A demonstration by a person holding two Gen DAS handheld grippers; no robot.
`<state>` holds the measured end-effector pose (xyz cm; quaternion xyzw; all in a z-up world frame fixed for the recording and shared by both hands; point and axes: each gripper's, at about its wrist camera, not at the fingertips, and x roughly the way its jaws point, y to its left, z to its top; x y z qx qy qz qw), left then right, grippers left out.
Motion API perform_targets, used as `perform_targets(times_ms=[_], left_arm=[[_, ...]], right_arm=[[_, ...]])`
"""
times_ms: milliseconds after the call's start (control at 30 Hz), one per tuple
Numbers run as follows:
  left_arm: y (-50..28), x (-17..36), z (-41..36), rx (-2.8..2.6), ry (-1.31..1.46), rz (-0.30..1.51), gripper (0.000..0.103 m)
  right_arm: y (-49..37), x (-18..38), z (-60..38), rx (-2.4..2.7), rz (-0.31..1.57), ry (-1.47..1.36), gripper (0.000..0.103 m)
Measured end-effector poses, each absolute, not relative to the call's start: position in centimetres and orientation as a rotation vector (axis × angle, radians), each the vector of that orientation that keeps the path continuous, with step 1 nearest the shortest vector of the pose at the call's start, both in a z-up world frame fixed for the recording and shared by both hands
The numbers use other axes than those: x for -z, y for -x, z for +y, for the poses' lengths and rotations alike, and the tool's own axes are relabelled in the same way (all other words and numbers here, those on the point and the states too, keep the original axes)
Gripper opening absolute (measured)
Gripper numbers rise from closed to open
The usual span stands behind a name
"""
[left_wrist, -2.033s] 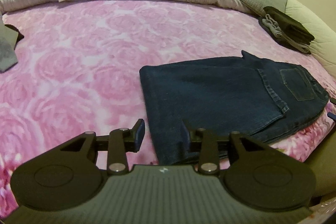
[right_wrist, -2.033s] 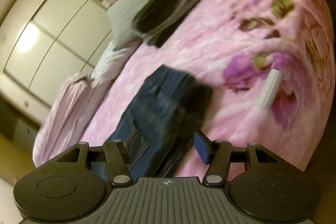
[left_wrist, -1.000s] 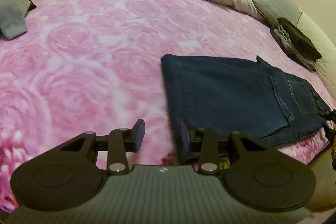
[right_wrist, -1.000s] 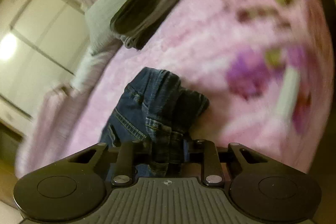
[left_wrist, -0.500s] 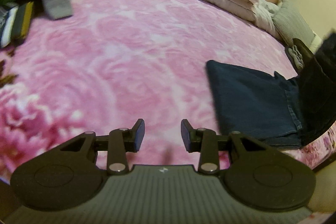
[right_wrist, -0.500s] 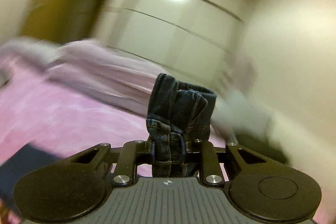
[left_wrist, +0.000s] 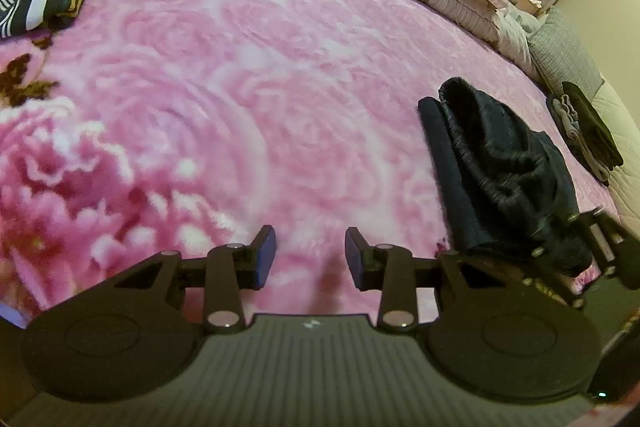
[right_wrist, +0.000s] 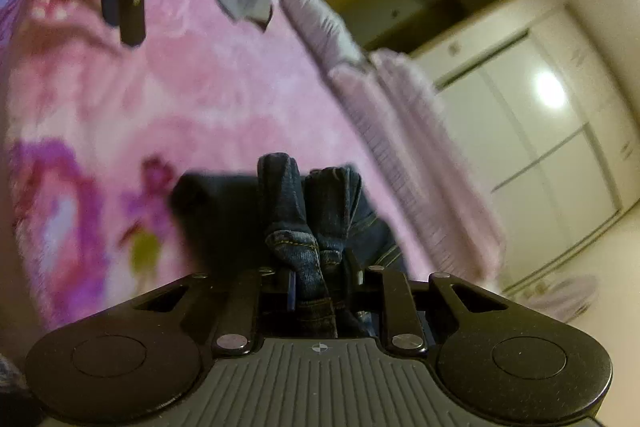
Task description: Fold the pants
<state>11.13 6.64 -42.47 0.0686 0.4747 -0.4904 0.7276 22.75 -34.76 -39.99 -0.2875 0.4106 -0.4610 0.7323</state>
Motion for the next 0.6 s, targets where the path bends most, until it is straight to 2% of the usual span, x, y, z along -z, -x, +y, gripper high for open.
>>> perform_targets(times_ms=[100,200,333,400,467,600], left_arm=[[-11.0,42.7,6.5,1.09,-0.164,1.033,0.034],[-10.7,42.6,6.3,1.09,-0.167,1.029,0.035],[-10.6,42.5,6.4,1.094,-0.17,1.034,0.035],[-10.4,42.4,6.3,1.091,-0.175,1.037,0.035],[-9.9,42.0,6.3,1.096,-0.183,1.034,0.035],[-8.5,41.4,5.9,1.101,-0.215,1.033,0.035]], right_arm=[[-23.4,39.7,-33.1,0.985,0.898,0.652,0.017],[-24.0,42.3,-32.5,0.959,0.972,0.695,0.02],[-25.1,42.9,-33.0,1.014,1.034,0.696,0.038],[-25.0,41.6,-32.9,1.03,1.026,0.651,0.054],[-24.2,40.1,-32.3,1.049,0.986,0.573,0.06],[-21.1,36.9,-30.7,1.116,0.849,0.226,0.06]])
